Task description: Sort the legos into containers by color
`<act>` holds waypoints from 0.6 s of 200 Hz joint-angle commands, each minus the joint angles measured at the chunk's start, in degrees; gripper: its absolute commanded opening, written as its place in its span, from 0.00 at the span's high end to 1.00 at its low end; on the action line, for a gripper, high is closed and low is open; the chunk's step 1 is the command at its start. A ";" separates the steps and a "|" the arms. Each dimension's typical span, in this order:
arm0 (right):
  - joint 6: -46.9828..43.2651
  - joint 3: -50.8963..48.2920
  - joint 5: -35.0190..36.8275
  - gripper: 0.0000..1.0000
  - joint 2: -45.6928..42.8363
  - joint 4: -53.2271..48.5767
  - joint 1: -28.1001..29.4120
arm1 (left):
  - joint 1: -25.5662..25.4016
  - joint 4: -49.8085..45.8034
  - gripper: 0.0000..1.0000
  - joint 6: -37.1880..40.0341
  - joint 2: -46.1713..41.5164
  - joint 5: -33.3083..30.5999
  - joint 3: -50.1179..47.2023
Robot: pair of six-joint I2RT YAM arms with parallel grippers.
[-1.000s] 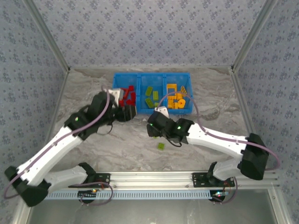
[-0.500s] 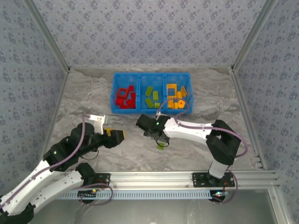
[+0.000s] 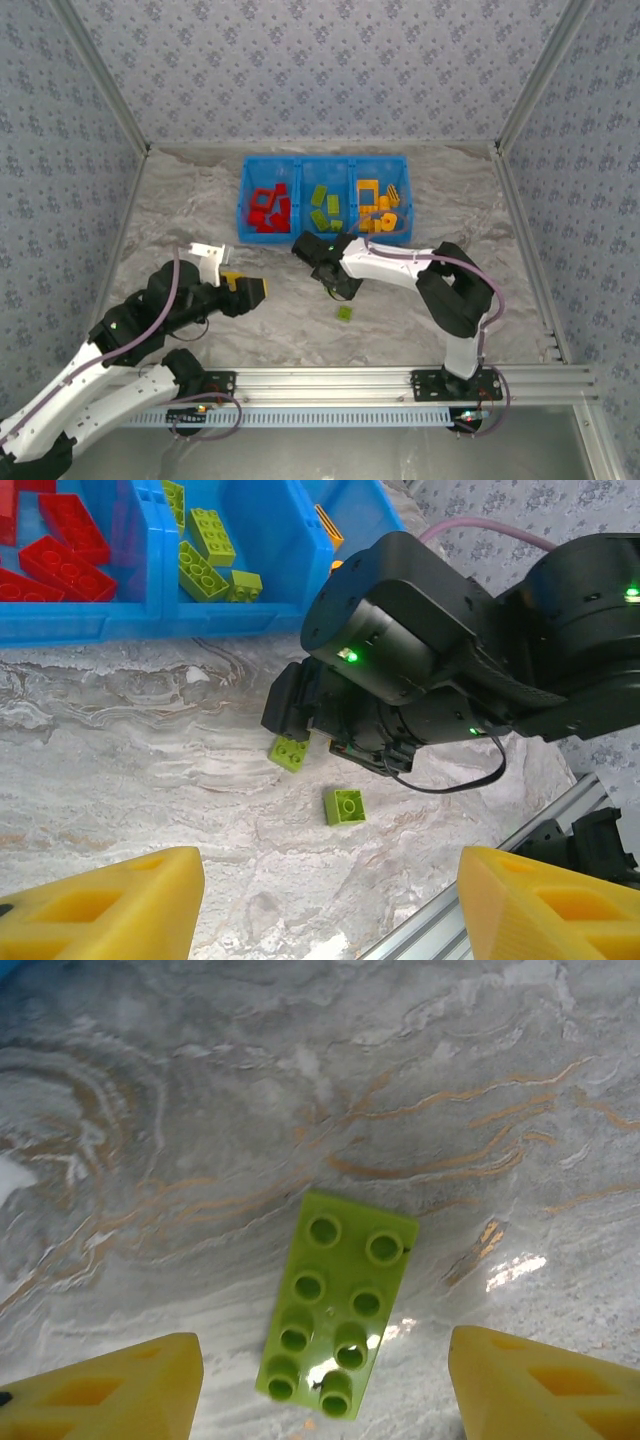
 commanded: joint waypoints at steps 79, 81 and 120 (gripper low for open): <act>11.25 4.59 -8.79 0.41 4.51 -4.70 -3.72 | -0.28 -0.90 0.32 0.54 1.12 -0.84 2.16; 11.46 4.87 -8.92 0.41 4.48 -5.04 -3.80 | -0.27 -0.92 0.32 0.46 1.12 -0.81 2.17; 14.65 4.69 -12.72 0.43 5.11 -6.00 -5.77 | -0.27 -0.98 0.33 0.24 1.28 -0.85 2.43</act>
